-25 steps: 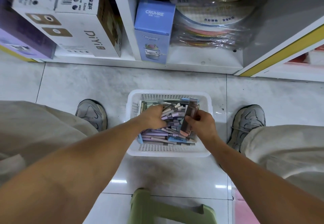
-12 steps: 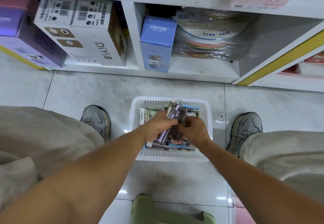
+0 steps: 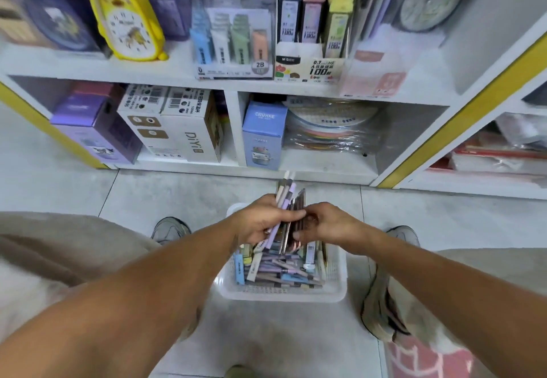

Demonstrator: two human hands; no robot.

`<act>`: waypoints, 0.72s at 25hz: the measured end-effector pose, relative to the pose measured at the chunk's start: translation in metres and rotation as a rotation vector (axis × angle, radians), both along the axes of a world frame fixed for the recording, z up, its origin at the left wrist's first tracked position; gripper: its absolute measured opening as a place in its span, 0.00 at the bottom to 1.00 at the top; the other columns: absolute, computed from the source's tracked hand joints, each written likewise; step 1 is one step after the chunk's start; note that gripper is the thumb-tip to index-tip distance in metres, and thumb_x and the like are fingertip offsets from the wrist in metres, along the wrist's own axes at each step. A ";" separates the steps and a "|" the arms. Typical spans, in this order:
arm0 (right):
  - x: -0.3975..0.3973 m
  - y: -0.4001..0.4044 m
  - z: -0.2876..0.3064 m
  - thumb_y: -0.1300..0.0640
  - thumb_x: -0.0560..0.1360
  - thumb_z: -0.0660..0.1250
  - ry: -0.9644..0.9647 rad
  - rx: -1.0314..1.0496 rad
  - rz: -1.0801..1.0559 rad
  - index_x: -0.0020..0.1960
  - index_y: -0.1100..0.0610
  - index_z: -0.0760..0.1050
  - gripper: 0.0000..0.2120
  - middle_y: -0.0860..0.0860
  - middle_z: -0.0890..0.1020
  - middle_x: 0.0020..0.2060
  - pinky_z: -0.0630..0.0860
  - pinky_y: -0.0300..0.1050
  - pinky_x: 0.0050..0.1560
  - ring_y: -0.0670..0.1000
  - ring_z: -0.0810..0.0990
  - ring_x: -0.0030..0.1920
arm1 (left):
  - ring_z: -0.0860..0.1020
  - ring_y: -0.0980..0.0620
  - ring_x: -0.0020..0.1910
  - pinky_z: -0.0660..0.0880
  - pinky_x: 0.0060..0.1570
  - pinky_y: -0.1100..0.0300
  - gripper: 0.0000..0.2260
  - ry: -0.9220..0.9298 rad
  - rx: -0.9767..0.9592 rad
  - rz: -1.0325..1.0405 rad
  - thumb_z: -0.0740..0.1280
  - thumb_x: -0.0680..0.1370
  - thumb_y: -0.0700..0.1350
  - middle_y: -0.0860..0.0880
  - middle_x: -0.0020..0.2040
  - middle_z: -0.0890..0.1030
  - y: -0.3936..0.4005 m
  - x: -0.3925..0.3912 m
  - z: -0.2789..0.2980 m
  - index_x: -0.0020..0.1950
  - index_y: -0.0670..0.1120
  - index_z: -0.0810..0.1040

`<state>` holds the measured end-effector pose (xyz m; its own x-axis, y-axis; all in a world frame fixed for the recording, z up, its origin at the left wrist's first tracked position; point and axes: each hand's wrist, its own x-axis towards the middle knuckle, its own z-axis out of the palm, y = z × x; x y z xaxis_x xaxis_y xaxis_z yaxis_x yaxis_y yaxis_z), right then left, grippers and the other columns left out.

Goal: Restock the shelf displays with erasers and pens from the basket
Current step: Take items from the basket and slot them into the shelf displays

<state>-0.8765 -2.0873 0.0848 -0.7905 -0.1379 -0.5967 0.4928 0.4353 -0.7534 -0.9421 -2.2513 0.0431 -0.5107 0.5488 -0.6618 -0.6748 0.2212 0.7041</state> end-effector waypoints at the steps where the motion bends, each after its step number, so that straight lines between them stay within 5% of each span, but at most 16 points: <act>1: -0.002 0.001 0.015 0.64 0.72 0.75 0.018 0.006 0.012 0.55 0.64 0.79 0.12 0.60 0.85 0.46 0.81 0.53 0.56 0.58 0.85 0.48 | 0.84 0.40 0.47 0.80 0.50 0.40 0.14 0.043 -0.002 -0.019 0.77 0.71 0.39 0.37 0.49 0.84 0.002 -0.002 0.014 0.53 0.36 0.82; 5: -0.007 0.006 0.078 0.62 0.73 0.76 0.131 0.028 0.012 0.52 0.66 0.78 0.12 0.53 0.80 0.36 0.78 0.42 0.39 0.49 0.79 0.37 | 0.84 0.41 0.44 0.82 0.42 0.49 0.15 0.167 0.020 -0.024 0.77 0.69 0.37 0.37 0.48 0.85 0.007 -0.011 0.080 0.53 0.35 0.82; 9: -0.009 0.015 0.142 0.63 0.76 0.72 0.294 -0.038 -0.009 0.57 0.64 0.79 0.11 0.61 0.83 0.45 0.76 0.44 0.43 0.50 0.79 0.43 | 0.83 0.37 0.47 0.81 0.45 0.43 0.15 0.245 0.091 0.024 0.74 0.73 0.35 0.33 0.50 0.83 0.005 -0.027 0.154 0.58 0.32 0.79; 14: -0.027 0.022 0.202 0.69 0.77 0.65 0.498 -0.055 -0.129 0.59 0.59 0.79 0.13 0.58 0.85 0.45 0.81 0.46 0.41 0.53 0.85 0.42 | 0.84 0.37 0.42 0.81 0.42 0.41 0.15 0.295 0.158 0.068 0.72 0.74 0.34 0.32 0.48 0.83 0.005 -0.043 0.228 0.59 0.31 0.77; 18: -0.059 0.039 0.235 0.67 0.79 0.60 0.693 0.229 -0.216 0.66 0.55 0.75 0.18 0.56 0.84 0.38 0.82 0.47 0.36 0.52 0.84 0.33 | 0.84 0.35 0.42 0.81 0.41 0.40 0.15 0.333 0.142 0.176 0.72 0.73 0.33 0.34 0.43 0.83 0.009 -0.066 0.267 0.57 0.33 0.74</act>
<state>-0.9353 -2.0487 0.3197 -0.9902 0.1301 0.0506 0.0323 0.5659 -0.8238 -1.0076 -2.2427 0.3097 -0.7790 0.5075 -0.3682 -0.4235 0.0071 0.9059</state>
